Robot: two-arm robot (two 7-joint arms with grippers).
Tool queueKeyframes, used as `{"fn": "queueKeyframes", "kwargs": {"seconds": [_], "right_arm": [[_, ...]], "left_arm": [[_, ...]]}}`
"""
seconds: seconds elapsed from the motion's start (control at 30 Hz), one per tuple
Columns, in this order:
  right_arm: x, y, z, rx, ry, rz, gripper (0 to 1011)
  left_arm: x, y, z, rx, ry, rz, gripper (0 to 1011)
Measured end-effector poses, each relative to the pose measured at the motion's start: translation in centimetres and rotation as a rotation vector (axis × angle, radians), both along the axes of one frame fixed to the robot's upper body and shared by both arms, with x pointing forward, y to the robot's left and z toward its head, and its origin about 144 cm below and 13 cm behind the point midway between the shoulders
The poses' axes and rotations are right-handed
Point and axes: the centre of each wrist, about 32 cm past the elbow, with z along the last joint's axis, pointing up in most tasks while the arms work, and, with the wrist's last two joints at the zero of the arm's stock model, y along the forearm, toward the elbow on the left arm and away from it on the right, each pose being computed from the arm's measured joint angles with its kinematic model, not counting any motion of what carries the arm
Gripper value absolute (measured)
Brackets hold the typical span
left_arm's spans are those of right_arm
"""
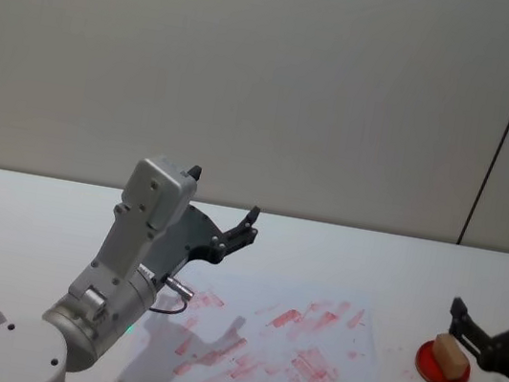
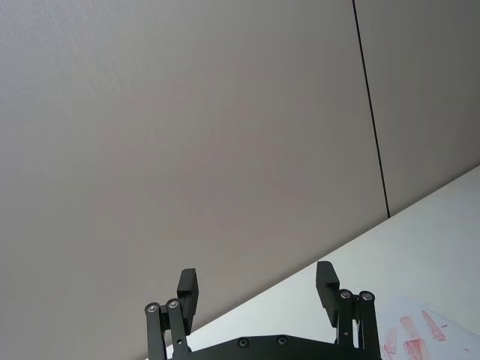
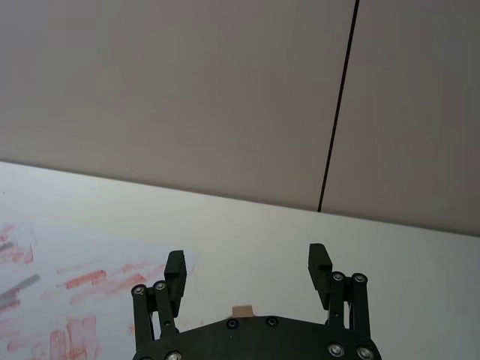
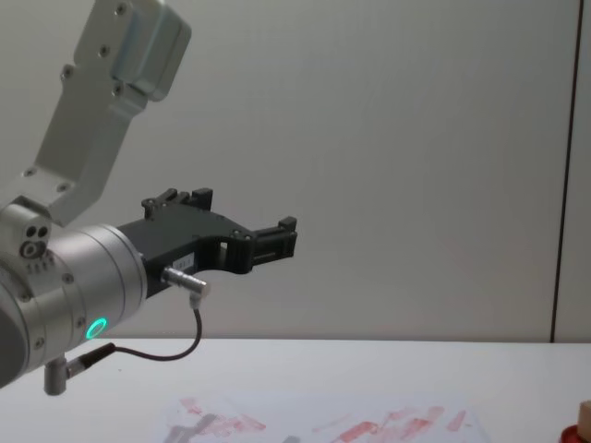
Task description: Use the one hand to pick up the stamp and affix it onto the A4 paper.
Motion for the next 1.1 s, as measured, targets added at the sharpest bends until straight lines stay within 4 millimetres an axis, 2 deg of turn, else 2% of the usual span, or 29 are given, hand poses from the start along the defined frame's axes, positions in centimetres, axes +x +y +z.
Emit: {"fn": "queueKeyframes", "kwargs": {"seconds": [0.47, 1.1], "right_arm": [[-0.4, -0.1, -0.5, -0.060, 0.130, -0.005, 1001], [2.0, 0.0, -1.6, -0.186, 0.246, -0.012, 1001]], "left_arm": [[0.0, 0.0, 0.0, 0.000, 0.000, 0.000, 1002], [0.0, 0.0, 0.0, 0.000, 0.000, 0.000, 1003]]}}
